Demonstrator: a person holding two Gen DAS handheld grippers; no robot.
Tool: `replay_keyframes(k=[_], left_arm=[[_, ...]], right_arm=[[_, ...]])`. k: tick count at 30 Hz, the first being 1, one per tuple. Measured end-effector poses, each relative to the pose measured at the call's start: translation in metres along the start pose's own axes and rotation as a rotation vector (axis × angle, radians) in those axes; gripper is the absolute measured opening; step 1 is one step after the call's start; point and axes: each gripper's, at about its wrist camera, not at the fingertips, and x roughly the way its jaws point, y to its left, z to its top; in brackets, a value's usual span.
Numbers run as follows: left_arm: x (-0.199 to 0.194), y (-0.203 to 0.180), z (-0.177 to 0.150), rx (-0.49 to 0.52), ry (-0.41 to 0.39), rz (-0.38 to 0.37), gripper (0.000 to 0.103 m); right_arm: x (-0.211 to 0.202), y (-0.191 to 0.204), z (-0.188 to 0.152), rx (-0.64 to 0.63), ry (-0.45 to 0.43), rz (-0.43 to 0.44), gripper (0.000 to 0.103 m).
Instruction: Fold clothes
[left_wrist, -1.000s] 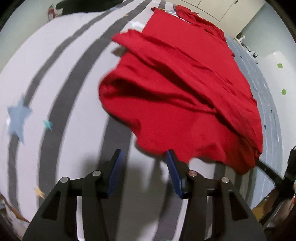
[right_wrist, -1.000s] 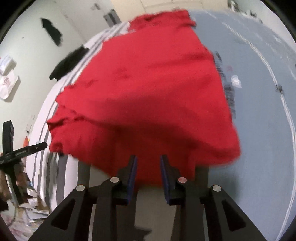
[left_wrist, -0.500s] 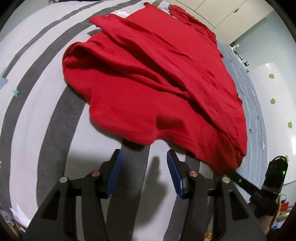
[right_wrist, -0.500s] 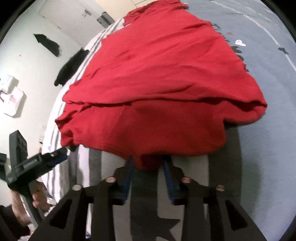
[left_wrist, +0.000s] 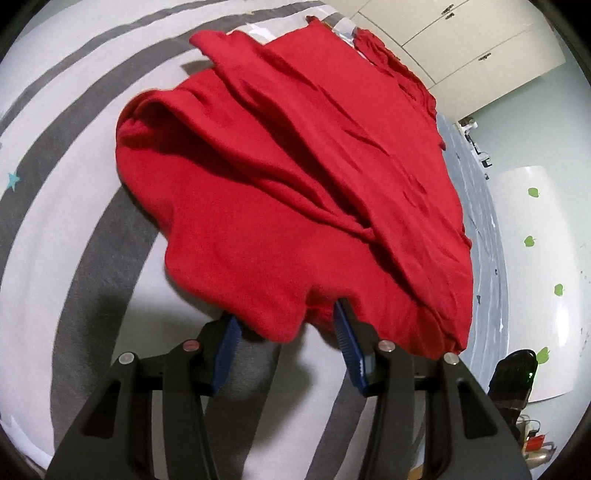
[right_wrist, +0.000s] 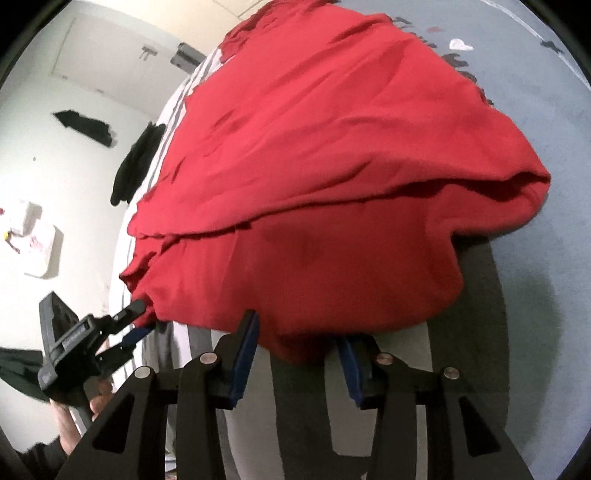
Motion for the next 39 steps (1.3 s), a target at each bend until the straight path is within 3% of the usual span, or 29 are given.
replay_keyframes(k=[1,2,3,5,6,7,12,16,22,25,30,34,39], left_arm=[[0.001,0.001,0.001,0.003,0.004,0.010,0.046],[0.002,0.002,0.001,0.006,0.007,0.017,0.040],[0.005,0.001,0.002,0.010,0.012,0.029,0.025],[0.015,0.001,0.005,0.039,0.022,0.052,0.010],[0.016,0.000,0.003,0.061,0.025,0.066,0.005],[0.016,-0.002,0.000,0.077,0.030,0.081,0.005],[-0.001,-0.004,-0.013,0.116,0.042,0.116,0.004],[-0.021,-0.006,-0.017,0.130,0.041,0.099,0.003],[-0.006,0.003,-0.025,0.171,0.091,0.153,0.003],[-0.001,0.006,-0.028,0.189,0.098,0.173,0.003],[-0.015,0.013,-0.036,0.224,0.137,0.221,0.003],[-0.035,0.018,-0.016,0.246,0.062,0.282,0.003],[-0.038,0.021,0.039,0.253,-0.071,0.332,0.003]], right_arm=[[0.002,0.001,0.000,-0.002,0.000,0.001,0.040],[0.005,0.003,0.001,-0.005,0.001,0.001,0.040],[0.007,0.004,0.001,-0.012,0.002,-0.001,0.040],[0.010,0.007,0.002,-0.030,0.010,-0.003,0.033],[0.012,0.009,0.002,-0.039,0.014,-0.004,0.014],[0.013,0.010,0.002,-0.054,0.020,-0.011,0.006],[0.004,0.011,-0.004,-0.110,0.044,-0.009,0.005],[-0.014,0.003,-0.001,-0.118,0.043,0.016,0.005],[-0.014,0.003,0.002,-0.181,0.083,-0.010,0.005],[0.001,0.008,0.000,-0.220,0.137,-0.058,0.010],[-0.015,0.012,0.004,-0.257,0.111,-0.074,0.017],[-0.029,0.016,0.008,-0.286,0.087,-0.085,0.017],[-0.047,0.020,0.012,-0.322,0.056,-0.100,0.018]])
